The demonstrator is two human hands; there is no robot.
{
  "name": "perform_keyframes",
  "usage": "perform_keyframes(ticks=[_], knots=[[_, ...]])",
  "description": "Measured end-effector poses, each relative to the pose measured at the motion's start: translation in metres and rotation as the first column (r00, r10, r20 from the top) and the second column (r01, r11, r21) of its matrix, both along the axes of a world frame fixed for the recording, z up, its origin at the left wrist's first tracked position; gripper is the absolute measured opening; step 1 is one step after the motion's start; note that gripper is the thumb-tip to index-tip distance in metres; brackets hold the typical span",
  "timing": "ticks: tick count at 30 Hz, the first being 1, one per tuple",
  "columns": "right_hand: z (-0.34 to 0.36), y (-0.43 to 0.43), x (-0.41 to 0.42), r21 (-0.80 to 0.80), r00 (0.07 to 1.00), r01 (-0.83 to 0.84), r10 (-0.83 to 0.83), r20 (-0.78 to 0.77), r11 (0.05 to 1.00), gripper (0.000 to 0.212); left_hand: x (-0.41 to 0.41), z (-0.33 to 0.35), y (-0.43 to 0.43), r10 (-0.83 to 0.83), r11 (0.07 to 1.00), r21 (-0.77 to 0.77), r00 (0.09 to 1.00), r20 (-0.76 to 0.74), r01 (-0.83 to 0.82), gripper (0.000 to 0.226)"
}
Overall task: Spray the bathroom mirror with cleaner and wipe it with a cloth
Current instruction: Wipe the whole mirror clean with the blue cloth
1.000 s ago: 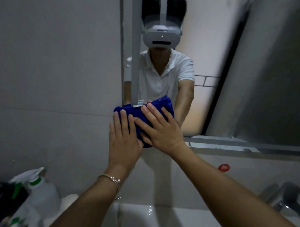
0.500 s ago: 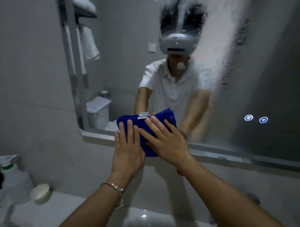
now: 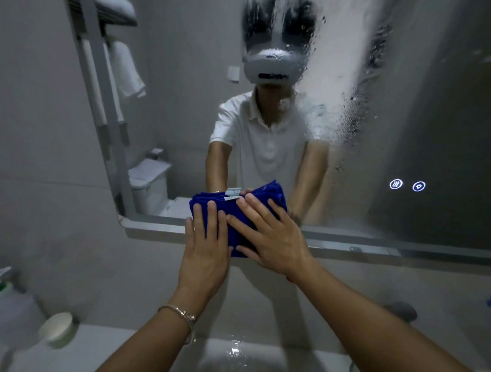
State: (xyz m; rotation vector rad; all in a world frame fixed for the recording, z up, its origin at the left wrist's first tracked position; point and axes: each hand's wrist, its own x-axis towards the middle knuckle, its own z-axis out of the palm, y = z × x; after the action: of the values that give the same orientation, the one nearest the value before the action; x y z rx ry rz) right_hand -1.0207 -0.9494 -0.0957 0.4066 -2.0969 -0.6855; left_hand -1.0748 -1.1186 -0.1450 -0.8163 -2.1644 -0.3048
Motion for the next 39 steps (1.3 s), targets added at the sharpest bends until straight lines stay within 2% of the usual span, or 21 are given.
perform_keyframes(ticks=[2, 7, 12, 14, 22, 25, 29, 32, 33, 39], knots=[[-0.001, 0.001, 0.005, 0.012, 0.999, 0.032, -0.032, 0.029, 0.999, 0.063, 0.002, -0.003, 0.005, 0.001, 1.000, 0.014, 1.000, 0.004, -0.001, 0.096], [-0.009, 0.017, 0.020, 0.030, 0.993, 0.117, -0.117, 0.025, 0.993, 0.059, 0.010, -0.010, 0.020, -0.062, 0.998, 0.015, 0.997, -0.042, 0.063, 0.098], [-0.014, 0.038, 0.033, 0.057, 0.982, 0.188, -0.189, 0.009, 0.980, 0.091, 0.020, -0.013, 0.040, -0.069, 0.997, 0.015, 0.994, -0.082, 0.070, 0.100], [-0.016, 0.042, 0.037, 0.049, 0.981, 0.191, -0.191, 0.009, 0.980, 0.095, 0.024, -0.016, 0.049, -0.054, 0.998, 0.008, 0.995, -0.083, 0.055, 0.096], [-0.024, 0.081, 0.058, 0.061, 0.988, 0.149, -0.146, -0.044, 0.987, 0.060, 0.047, -0.023, 0.090, -0.045, 0.999, -0.002, 0.997, -0.060, 0.045, 0.090], [-0.027, 0.100, 0.064, 0.056, 0.989, 0.146, -0.144, -0.042, 0.988, 0.059, 0.055, -0.027, 0.111, -0.056, 0.998, 0.020, 0.998, -0.038, 0.057, 0.093], [-0.031, 0.133, 0.079, 0.069, 0.989, 0.133, -0.129, -0.067, 0.989, 0.058, 0.070, -0.027, 0.141, -0.057, 0.998, 0.035, 0.998, -0.020, 0.058, 0.113], [-0.031, 0.165, 0.096, 0.087, 0.989, 0.126, -0.119, -0.084, 0.988, 0.057, 0.089, -0.026, 0.170, -0.091, 0.994, 0.055, 0.996, -0.025, 0.093, 0.077], [-0.030, 0.177, 0.104, 0.085, 0.989, 0.126, -0.119, -0.092, 0.988, 0.056, 0.097, -0.025, 0.181, -0.088, 0.995, 0.047, 0.996, -0.025, 0.089, 0.072], [-0.023, 0.253, 0.155, 0.084, 0.982, 0.162, -0.152, -0.110, 0.983, 0.054, 0.140, -0.015, 0.254, -0.126, 0.992, 0.007, 0.987, -0.096, 0.127, 0.088]])
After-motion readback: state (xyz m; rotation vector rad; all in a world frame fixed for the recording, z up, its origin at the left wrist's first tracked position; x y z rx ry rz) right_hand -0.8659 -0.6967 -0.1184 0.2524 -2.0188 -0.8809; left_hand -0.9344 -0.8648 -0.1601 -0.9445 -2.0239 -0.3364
